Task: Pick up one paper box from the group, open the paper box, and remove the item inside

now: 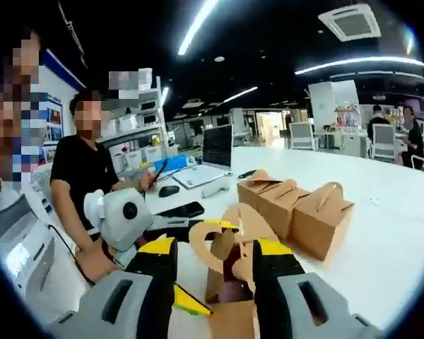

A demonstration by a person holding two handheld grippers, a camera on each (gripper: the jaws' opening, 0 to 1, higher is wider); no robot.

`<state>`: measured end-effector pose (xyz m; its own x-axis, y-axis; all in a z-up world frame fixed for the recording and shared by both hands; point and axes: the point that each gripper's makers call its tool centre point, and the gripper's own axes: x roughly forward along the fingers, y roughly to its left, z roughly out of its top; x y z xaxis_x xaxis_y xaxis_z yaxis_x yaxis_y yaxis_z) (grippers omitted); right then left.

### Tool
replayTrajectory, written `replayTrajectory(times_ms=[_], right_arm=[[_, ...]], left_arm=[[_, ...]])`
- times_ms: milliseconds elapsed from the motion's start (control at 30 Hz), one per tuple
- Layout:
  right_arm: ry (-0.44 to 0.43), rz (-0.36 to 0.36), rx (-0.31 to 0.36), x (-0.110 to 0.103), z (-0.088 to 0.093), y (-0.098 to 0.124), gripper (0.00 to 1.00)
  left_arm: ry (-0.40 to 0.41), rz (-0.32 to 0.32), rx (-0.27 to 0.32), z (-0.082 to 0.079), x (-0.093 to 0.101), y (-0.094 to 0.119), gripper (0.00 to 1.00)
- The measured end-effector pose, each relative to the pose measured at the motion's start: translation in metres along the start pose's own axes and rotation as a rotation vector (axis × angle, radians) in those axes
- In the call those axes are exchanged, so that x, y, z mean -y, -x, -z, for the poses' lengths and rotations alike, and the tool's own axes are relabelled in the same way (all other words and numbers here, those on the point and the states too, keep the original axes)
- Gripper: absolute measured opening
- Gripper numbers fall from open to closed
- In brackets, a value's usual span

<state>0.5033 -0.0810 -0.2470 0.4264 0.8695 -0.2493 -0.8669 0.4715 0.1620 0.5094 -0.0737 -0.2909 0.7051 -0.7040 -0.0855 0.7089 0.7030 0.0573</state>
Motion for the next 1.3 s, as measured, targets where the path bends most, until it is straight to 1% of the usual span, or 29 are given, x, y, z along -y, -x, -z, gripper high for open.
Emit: replayTrajectory(times_ms=[67,200,333,433,567,633,767,833,867,900,967,1100,1200,1267,1300], right_arm=[[-0.030,-0.053,-0.005,-0.009,0.005,-0.004,0.43],[-0.037,-0.083,-0.008,-0.016,0.007,-0.008,0.42],[-0.018,-0.099,-0.003,-0.023,0.006,-0.009,0.40],[0.003,-0.111,0.004,-0.029,0.003,-0.008,0.38],[0.017,-0.116,0.004,-0.033,0.001,-0.008,0.37],[0.020,-0.117,0.004,-0.034,0.000,-0.008,0.37],[0.028,-0.134,-0.002,-0.042,-0.001,-0.010,0.35],[0.035,-0.148,-0.006,-0.047,0.001,-0.011,0.35],[0.035,-0.159,-0.007,-0.049,0.002,-0.011,0.35],[0.031,-0.169,-0.009,-0.051,0.002,-0.012,0.35],[0.028,-0.179,-0.014,-0.054,0.004,-0.013,0.35],[0.037,-0.203,-0.031,-0.060,0.009,-0.013,0.35],[0.052,-0.230,-0.052,-0.068,0.016,-0.014,0.35],[0.054,-0.238,-0.062,-0.069,0.018,-0.015,0.35],[0.053,-0.240,-0.065,-0.070,0.019,-0.015,0.35]], left_arm=[[-0.002,0.007,-0.004,0.001,0.001,0.001,0.76],[-0.007,0.010,-0.016,0.006,0.000,0.003,0.77],[-0.004,0.008,-0.017,0.007,-0.002,0.004,0.77],[-0.008,0.019,-0.031,0.006,-0.002,0.006,0.77],[-0.012,0.048,-0.032,0.000,0.003,0.010,0.79],[-0.011,0.051,-0.036,0.001,0.003,0.011,0.80],[-0.020,0.049,-0.069,0.010,0.001,0.010,0.81],[-0.033,0.080,-0.096,0.015,0.006,0.011,0.82],[-0.028,0.094,-0.102,0.017,0.008,0.010,0.85],[-0.019,0.099,-0.099,0.017,0.008,0.010,0.87],[-0.004,0.103,-0.094,0.016,0.008,0.010,0.87],[-0.005,0.100,-0.098,0.016,0.008,0.010,0.87],[-0.012,0.107,-0.101,0.017,0.009,0.010,0.89],[-0.012,0.119,-0.101,0.017,0.011,0.010,0.91],[0.009,0.144,-0.094,0.016,0.014,0.011,0.93]])
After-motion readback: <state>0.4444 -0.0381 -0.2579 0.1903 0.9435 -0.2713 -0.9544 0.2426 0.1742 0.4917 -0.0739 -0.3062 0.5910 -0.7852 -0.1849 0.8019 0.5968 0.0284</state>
